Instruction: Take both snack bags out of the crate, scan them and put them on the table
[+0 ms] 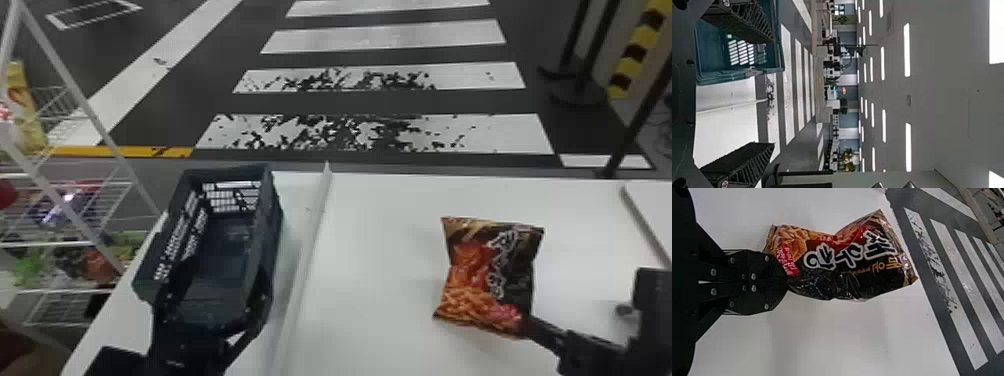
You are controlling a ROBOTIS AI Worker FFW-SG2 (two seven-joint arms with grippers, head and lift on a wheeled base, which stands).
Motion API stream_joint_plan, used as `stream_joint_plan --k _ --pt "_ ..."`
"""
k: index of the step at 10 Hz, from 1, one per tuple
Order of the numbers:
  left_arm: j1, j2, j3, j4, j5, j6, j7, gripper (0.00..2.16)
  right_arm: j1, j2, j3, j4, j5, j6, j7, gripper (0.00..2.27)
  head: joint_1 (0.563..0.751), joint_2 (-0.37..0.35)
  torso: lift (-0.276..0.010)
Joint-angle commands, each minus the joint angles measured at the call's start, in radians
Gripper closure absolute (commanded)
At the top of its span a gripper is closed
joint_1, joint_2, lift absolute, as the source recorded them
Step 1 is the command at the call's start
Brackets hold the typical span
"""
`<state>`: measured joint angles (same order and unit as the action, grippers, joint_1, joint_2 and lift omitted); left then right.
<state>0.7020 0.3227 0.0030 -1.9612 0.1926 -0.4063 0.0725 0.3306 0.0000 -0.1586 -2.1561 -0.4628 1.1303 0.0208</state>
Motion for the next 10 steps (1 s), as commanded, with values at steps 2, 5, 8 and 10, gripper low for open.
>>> stream_joint_plan --k 2,5,8,10 --pt "-0.006 0.007 0.0 0.001 0.01 0.007 0.001 0.07 0.005 0.001 0.068 -0.062 0.202 -0.048 -0.05 2.25 0.695 0.121 -0.092" --pt "-0.009 0.007 -0.001 0.002 0.018 0.004 0.001 0.06 0.01 -0.071 0.36 -0.037 0.708 -0.137 -0.185 2.25 0.695 0.074 -0.092" --pt "-0.009 0.009 0.0 0.013 0.025 0.004 0.001 0.07 -0.024 -0.144 0.588 0.124 1.101 -0.158 -0.323 2.25 0.695 0.05 -0.092" --pt "-0.01 0.009 0.0 0.016 0.025 0.004 0.001 0.07 -0.058 -0.167 0.691 0.225 1.285 -0.079 -0.42 2.25 0.695 0.054 -0.092"
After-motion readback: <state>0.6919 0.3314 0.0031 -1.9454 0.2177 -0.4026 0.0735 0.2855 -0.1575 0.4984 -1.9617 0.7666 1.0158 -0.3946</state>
